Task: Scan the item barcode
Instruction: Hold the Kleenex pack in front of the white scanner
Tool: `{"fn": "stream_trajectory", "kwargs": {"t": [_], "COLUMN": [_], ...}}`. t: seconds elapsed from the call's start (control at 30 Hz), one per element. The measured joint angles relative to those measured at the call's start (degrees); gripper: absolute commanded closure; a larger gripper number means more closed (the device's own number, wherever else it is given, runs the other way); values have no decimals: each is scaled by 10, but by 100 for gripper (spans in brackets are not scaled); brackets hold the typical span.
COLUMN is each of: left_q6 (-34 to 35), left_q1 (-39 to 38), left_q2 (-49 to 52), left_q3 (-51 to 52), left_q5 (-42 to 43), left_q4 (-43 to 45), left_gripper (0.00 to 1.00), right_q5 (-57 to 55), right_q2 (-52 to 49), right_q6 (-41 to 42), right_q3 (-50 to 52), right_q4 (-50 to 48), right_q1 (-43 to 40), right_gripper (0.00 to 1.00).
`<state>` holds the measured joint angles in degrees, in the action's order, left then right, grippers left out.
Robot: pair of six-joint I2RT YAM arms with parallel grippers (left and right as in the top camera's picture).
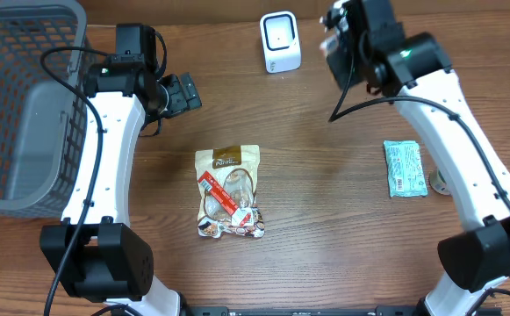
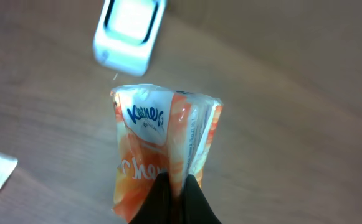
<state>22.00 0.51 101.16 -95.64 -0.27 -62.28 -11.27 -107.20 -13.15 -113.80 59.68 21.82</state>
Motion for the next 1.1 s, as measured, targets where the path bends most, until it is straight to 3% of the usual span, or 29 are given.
{"fn": "stream_trajectory", "kwargs": {"t": [0.53, 1.1], "left_q6": [0, 0], "left_q1": [0, 0], "left_q2": [0, 0], "left_q3": [0, 0], "left_q5": [0, 0], "left_q4": [0, 0], "left_gripper": [0, 0], "right_q5": [-52, -95], "right_q2": [-19, -210], "right_q6": [-196, -388], "right_q3": [-14, -12], "right_q4": [-198, -428], "right_q1": [12, 52], "right_gripper": [97, 97]}}
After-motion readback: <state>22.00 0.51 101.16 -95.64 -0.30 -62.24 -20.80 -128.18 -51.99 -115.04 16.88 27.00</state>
